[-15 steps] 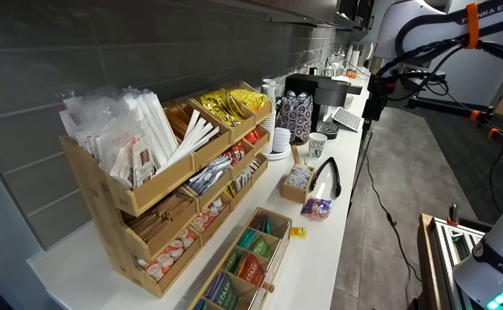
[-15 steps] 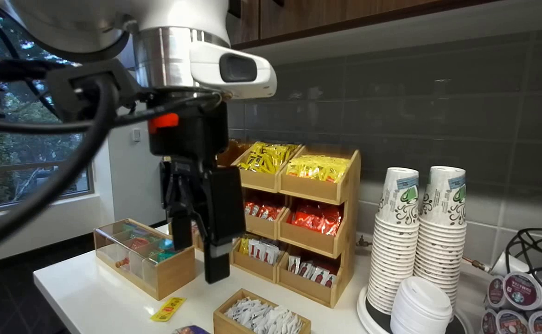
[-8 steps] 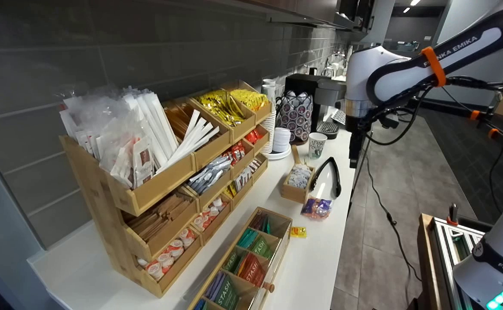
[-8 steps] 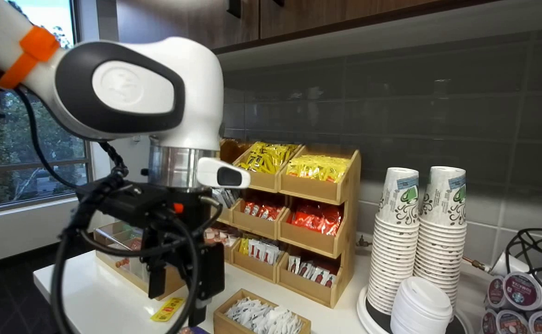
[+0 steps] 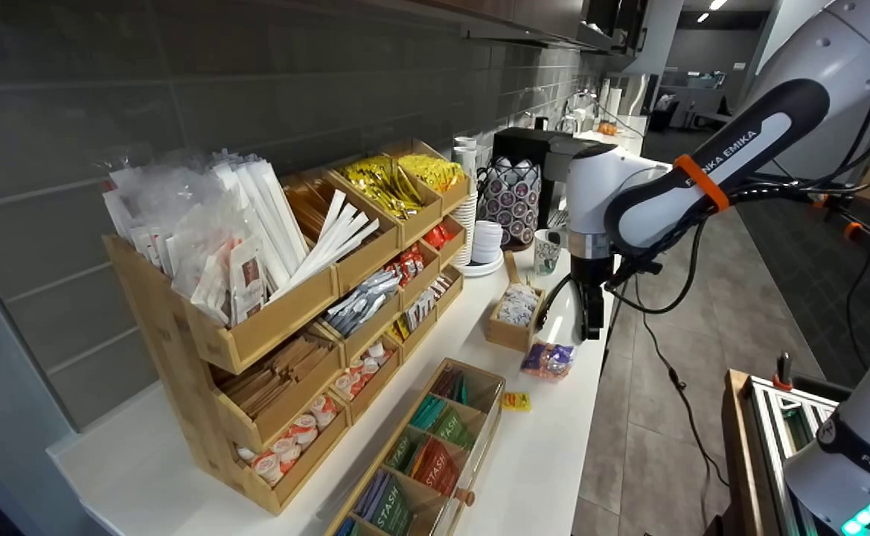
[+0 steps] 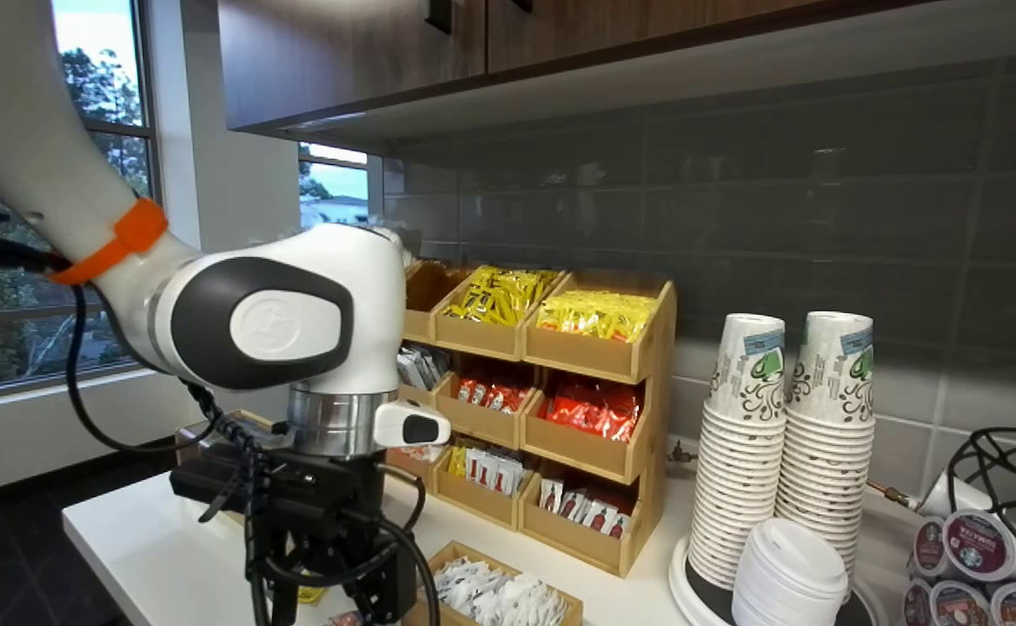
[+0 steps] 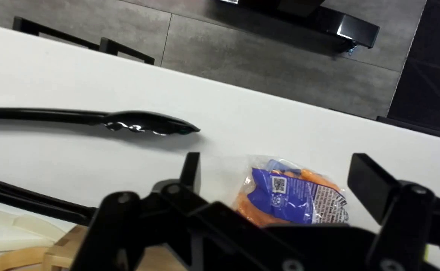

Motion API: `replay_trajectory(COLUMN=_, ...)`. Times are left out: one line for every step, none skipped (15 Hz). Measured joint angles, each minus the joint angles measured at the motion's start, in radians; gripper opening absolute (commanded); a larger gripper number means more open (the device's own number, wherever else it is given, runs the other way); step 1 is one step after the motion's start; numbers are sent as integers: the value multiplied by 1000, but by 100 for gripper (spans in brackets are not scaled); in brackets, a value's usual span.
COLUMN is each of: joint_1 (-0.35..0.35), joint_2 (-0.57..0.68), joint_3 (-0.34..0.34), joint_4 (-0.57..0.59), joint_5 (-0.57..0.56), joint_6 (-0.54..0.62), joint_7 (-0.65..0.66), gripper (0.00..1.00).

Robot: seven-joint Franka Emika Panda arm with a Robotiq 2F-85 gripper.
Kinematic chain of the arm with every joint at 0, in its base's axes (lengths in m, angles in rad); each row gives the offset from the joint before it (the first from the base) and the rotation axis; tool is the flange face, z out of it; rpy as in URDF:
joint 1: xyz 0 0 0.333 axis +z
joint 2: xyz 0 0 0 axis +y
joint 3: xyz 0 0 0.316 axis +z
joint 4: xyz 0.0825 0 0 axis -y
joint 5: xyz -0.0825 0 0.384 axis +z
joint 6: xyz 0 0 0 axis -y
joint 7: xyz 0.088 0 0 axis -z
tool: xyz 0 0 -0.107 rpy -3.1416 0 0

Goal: Put the yellow sachet on the top rack

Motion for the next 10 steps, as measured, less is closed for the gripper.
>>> replay_trajectory(joint_1=6, joint_2=25, joint_3=14, joint_4=-1, joint_5=-8, joint_6=29, joint_7=0, gripper=100)
replay_trajectory(joint_1=14, joint_2=48, joint_3=29, joint_4=-1, joint_5=-15, joint_6=56, joint_7=0, gripper=100)
replay_trajectory(joint_1=21, joint_2=70, joint_3=42, joint_4=-2, joint_5=-23, joint_6=81, joint_7=0, gripper=100)
replay_trajectory(joint_1=28, joint_2=89, joint_3=56, joint_4=-1, joint_5=-31, joint_6=107, joint_7=0, gripper=100)
replay_trajectory(joint_1=35, joint_2=106, joint_3=66, joint_4=-1, joint_5=-39, joint_6=134, joint_7=1, gripper=100)
replay_trajectory(joint_1=41, joint_2=118, joint_3=75, joint_4=-1, joint_5=-43, joint_6=158, joint_7=1, gripper=100)
replay_trajectory(joint_1=46, joint_2=128, joint_3=83, joint_4=0, joint_5=-44, joint_6=179, joint_7=1, gripper=100)
replay_trajectory(joint_1=51, joint_2=136, joint_3=92, joint_4=2, joint_5=-44, joint_6=199, joint_7=1, gripper=100)
replay_trajectory(joint_1=56, joint_2=143, joint_3=100, joint_4=3, joint_5=-46, joint_6=219, joint_7=1, gripper=100)
replay_trajectory(joint_1=62, joint_2=150, joint_3=106, joint_4=5, joint_5=-47, joint_6=236, joint_7=1, gripper=100)
